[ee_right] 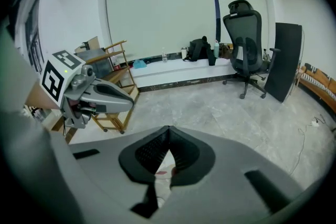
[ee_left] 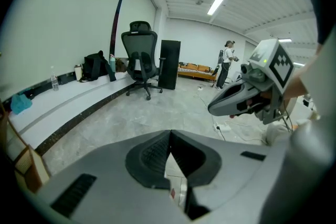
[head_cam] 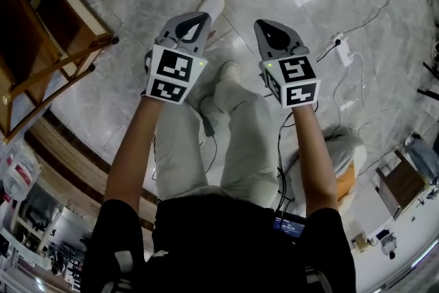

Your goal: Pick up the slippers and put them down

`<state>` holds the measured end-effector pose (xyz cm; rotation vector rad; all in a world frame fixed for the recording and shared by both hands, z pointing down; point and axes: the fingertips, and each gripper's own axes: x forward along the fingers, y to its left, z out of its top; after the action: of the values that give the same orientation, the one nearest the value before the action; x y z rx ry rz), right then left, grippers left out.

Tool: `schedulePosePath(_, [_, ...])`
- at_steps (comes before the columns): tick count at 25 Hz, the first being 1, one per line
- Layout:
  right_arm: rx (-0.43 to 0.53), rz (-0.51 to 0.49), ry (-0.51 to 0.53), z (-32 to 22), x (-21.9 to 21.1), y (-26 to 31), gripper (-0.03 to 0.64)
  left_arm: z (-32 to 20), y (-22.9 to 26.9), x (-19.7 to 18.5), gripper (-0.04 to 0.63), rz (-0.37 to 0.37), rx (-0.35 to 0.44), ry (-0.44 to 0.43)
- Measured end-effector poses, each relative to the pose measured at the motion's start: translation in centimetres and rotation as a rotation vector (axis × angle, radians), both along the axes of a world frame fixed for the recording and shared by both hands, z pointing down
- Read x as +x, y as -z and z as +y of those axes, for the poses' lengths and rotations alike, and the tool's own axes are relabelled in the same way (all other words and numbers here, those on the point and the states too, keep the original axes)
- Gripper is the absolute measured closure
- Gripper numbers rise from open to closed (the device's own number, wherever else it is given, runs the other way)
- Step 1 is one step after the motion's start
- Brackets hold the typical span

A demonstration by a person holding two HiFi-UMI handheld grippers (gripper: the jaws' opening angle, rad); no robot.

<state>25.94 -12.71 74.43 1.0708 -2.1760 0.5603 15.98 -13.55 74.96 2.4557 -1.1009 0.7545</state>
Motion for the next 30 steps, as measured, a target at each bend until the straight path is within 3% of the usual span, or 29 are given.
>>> schedulePosePath(14, [0.033,-0.043,-0.035,0.4,-0.2,22.9,0.632,-0.5,24.5,-0.8,0.589,0.057,0.037,0.055])
schedulePosePath(19, [0.059,-0.059,-0.041,2.2,-1.4,29.3,0.632,1.3,30.5,-1.7,0.589,0.074,0.033,0.051])
schedulePosePath(30, [0.139,-0.080,-0.066,4.9,-2.0,39.3,0.632,3.9,42.0,-3.9,0.589,0.088,0.127,0.081])
